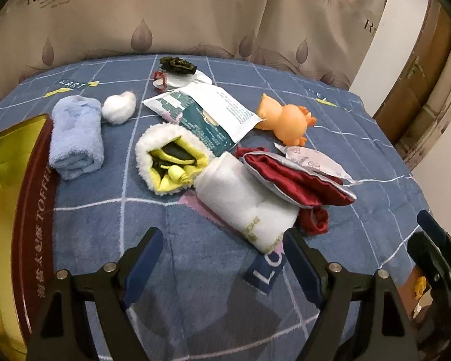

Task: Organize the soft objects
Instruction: 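Move the left tool toward the white rolled sock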

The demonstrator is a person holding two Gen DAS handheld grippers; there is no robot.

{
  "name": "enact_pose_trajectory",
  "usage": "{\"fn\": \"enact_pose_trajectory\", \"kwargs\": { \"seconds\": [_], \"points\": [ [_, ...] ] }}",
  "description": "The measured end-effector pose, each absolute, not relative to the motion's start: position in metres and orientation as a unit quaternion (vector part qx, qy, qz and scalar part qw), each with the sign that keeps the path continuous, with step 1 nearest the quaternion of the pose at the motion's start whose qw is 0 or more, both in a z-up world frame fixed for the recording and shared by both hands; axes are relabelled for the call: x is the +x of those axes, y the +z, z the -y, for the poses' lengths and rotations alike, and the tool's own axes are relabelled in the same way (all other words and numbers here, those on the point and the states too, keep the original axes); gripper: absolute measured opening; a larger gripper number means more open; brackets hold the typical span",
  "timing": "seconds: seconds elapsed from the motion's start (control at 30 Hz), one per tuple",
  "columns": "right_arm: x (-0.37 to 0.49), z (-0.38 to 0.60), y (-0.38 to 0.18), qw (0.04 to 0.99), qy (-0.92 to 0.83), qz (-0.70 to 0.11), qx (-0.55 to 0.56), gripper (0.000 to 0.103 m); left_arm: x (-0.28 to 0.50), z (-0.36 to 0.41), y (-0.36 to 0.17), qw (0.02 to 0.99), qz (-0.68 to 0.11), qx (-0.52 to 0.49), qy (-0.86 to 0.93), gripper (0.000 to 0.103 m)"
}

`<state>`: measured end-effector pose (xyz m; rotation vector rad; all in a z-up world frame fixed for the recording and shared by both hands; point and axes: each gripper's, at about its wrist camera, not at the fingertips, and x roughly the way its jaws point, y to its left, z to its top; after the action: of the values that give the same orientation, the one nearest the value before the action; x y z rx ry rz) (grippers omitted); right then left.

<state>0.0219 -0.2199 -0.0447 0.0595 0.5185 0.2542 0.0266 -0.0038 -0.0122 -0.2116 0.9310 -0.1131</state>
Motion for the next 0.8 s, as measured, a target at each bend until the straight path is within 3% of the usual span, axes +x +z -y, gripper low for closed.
{"fn": "enact_pose_trajectory", "kwargs": {
  "seconds": [0.8],
  "points": [
    [0.038, 0.238, -0.055, 0.949, 0.116, -0.287, 0.058, 0.103, 0.069, 0.022, -0.025, 0.872, -0.479, -0.086, -0.052, 0.084]
  ]
}}
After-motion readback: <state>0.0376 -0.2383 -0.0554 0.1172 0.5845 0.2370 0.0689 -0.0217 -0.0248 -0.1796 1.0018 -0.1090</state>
